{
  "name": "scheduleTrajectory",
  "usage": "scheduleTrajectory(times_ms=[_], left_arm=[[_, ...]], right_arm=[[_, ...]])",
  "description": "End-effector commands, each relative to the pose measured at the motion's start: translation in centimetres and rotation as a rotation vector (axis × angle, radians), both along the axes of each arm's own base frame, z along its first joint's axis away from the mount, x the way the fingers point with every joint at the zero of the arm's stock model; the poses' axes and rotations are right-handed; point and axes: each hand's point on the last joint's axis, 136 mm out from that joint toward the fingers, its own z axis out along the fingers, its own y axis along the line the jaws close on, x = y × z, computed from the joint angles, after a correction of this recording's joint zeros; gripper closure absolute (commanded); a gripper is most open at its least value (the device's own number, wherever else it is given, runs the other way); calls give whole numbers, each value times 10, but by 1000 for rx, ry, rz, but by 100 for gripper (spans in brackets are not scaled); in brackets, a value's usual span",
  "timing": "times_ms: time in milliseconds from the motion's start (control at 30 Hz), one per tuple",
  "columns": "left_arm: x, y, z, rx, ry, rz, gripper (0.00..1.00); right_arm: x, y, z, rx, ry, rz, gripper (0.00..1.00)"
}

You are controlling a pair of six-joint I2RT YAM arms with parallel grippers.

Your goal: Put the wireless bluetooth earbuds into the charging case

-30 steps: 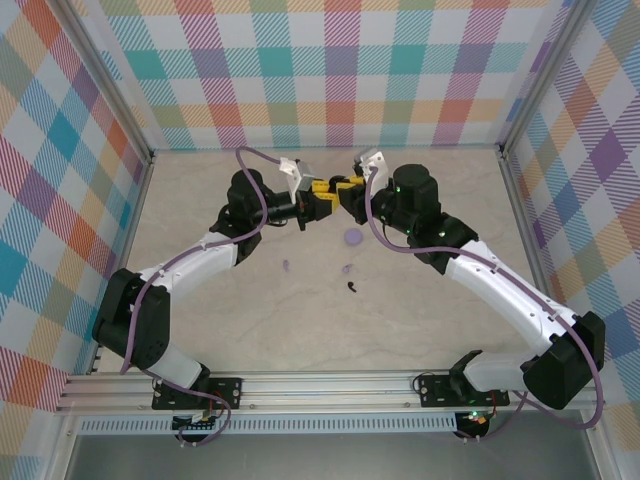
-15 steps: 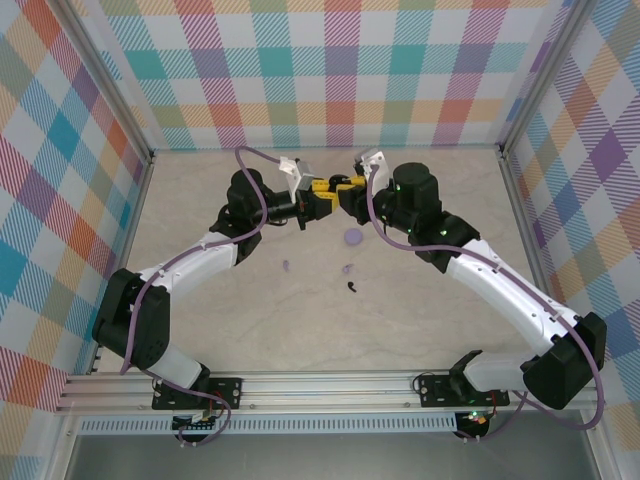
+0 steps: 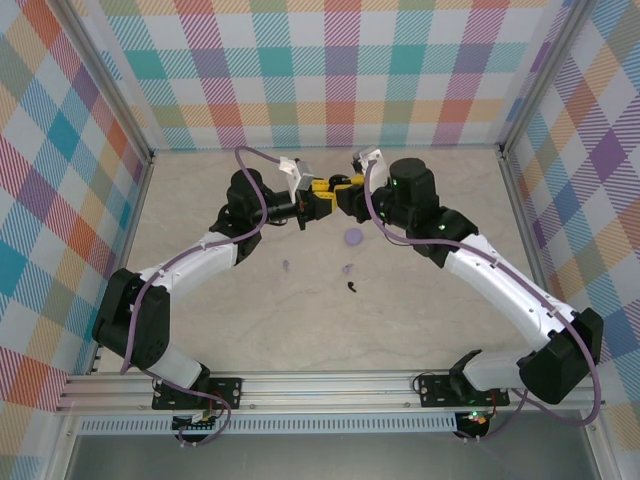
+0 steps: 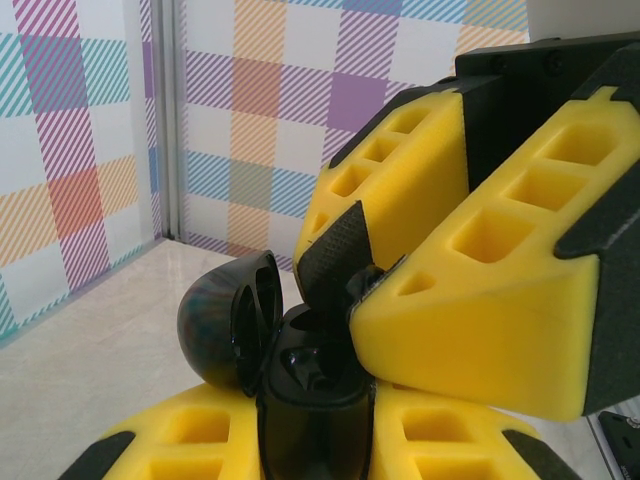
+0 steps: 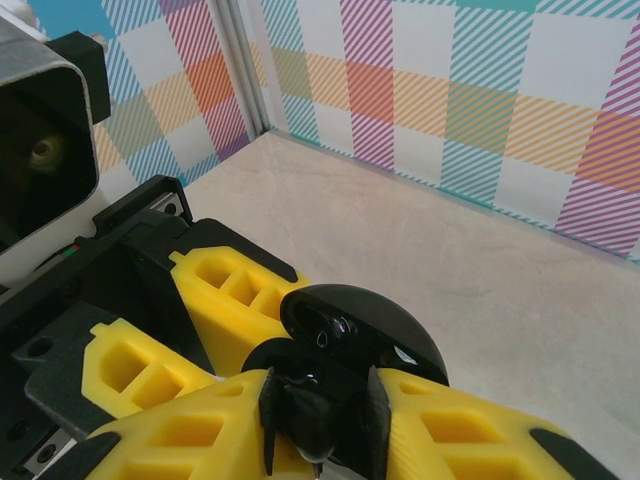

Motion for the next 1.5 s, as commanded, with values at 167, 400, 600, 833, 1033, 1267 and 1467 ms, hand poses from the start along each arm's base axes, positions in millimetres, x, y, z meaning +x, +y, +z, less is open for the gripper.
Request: scheduleTrajectory(times_ms=[167, 400, 600, 833, 1033, 1267, 1467], left_arm=[[-9, -4, 18, -18, -47, -40, 84], [-7, -5, 12, -7, -34, -40, 84], [-6, -6, 7, -1, -22, -43, 84], [-5, -7, 5, 2, -17, -44, 84], [-5, -7, 2, 5, -9, -48, 84], [1, -6, -2, 18, 6, -14, 85], [3, -6, 1, 14, 13, -7, 85]], right_arm=[[3, 3, 13, 26, 24, 5, 62], [3, 1, 18, 31, 38, -4, 57], [3, -2, 24, 40, 47, -19, 49], [7, -6, 26, 41, 64, -41, 46], [9, -12, 29, 49, 81, -69, 45], [7, -23, 30, 37, 135, -71, 45], [0, -18, 17, -6, 208, -17, 45]])
